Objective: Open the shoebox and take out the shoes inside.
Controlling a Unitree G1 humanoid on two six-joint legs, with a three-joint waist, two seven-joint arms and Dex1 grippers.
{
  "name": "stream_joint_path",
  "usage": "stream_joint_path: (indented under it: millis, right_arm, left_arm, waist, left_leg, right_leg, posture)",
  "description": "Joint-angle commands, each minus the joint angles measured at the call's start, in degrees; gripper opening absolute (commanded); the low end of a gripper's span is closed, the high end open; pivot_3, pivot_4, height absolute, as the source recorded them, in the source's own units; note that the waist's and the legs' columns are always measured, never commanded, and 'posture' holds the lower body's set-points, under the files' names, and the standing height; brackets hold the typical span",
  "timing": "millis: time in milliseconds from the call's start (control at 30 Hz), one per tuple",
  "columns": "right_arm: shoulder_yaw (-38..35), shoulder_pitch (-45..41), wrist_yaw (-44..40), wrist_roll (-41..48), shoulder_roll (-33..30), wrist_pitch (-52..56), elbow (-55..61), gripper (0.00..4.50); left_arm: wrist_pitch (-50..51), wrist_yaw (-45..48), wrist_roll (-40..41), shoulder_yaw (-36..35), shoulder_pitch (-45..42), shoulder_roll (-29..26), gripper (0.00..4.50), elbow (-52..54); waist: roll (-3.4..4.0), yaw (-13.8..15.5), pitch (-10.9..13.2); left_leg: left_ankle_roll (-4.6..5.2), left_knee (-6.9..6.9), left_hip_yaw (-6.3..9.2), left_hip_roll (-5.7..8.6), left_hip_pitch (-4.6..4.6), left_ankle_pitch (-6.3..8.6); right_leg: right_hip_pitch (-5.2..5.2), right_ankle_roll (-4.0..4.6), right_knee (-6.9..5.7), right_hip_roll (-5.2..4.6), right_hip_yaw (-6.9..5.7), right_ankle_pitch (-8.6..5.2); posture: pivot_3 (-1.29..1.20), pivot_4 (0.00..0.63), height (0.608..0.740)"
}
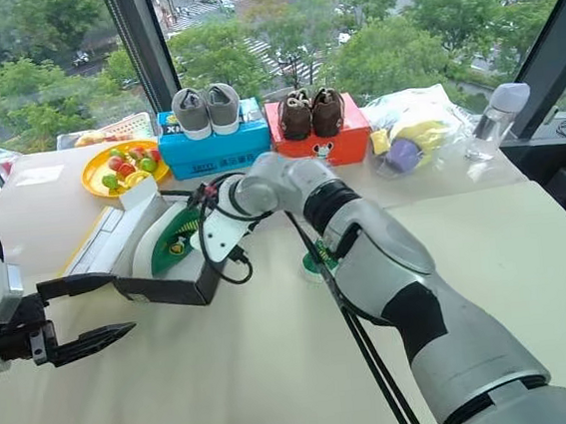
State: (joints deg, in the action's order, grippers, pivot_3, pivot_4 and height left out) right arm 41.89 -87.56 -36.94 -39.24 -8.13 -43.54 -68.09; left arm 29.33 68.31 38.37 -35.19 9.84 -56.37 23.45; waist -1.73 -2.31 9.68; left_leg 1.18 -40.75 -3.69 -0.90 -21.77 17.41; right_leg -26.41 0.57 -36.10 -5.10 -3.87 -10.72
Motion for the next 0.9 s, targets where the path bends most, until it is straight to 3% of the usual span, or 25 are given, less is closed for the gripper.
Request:
stream_joint_path:
  millis: [33, 100, 167, 400, 700, 900]
  right_arm:
    - [-4.7, -1.0, -10.5, 7.0, -3.6, -3.4, 4.3, 4.47]
    - [-6.7, -2.0, -14.0, 9.8, -3.8, -2.6, 5.8, 4.47]
    - [-8.0, -3.1, -12.0, 10.1, -2.3, -0.6, 5.9, 4.47]
    - [-6.1, -6.6, 2.0, 3.5, 7.3, 5.8, -0.8, 4.47]
    - [0.3, -6.4, 18.0, -5.4, 19.9, 12.8, -8.2, 4.47]
    - [6.2, -2.4, 20.6, -10.9, 23.7, 14.1, -10.4, 4.47]
  left_arm:
    - [-0.2, -0.3, 0.9, -0.6, -1.0, -0.3, 4.5, 0.5]
    - [-0.4, -0.2, 0.8, 0.0, -1.7, -0.5, 4.5, 0.1]
    - [-0.4, -0.2, 0.8, 0.3, -2.1, -0.6, 4.5, -0.1]
    - [0.3, -0.4, 0.8, -0.1, -2.1, -0.6, 4.5, 0.7]
    - [4.7, -2.3, 2.9, -7.4, 2.8, 0.1, 4.5, 6.7]
    - [8.1, -3.7, 5.3, -13.2, 6.6, 0.5, 4.5, 11.2]
  waist:
    - [-0.01, 0.0, 0.0]
    - [-0.02, -0.1, 0.0]
    - [-0.02, -0.5, 0.0]
    - [0.01, -1.6, 0.0]
    - [0.08, -1.0, 0.1]
    - [0.09, -1.3, 0.1]
  left_leg:
    - [0.01, -0.01, 0.0, 0.02, 0.0, 0.0]
    - [0.02, -0.02, 0.0, 0.01, 0.0, 0.01]
    - [0.02, -0.01, 0.0, -0.04, 0.03, 0.01]
    - [-0.11, 0.1, -0.02, -0.17, 0.13, -0.06]
    - [-0.07, 0.08, 0.16, -0.04, -0.35, -0.04]
    - [-0.14, 0.09, 0.17, -0.05, -0.46, -0.08]
  right_leg:
    - [0.01, 0.0, -0.01, -0.01, 0.01, 0.0]
    - [0.02, -0.01, -0.01, 0.0, 0.02, 0.01]
    - [0.02, 0.0, -0.03, 0.03, 0.03, 0.01]
    - [-0.03, 0.17, -0.14, 0.13, 0.12, 0.03]
    - [-0.31, 0.17, -0.14, -0.1, -0.02, 0.03]
    - [-0.45, 0.17, -0.12, 0.01, -0.09, 0.03]
  posture:
    - [0.0, 0.15, 0.731]
    - [0.0, 0.15, 0.731]
    - [0.0, 0.15, 0.731]
    - [0.0, 0.15, 0.731]
    - [0.0, 0.15, 0.731]
    - [0.0, 0.15, 0.731]
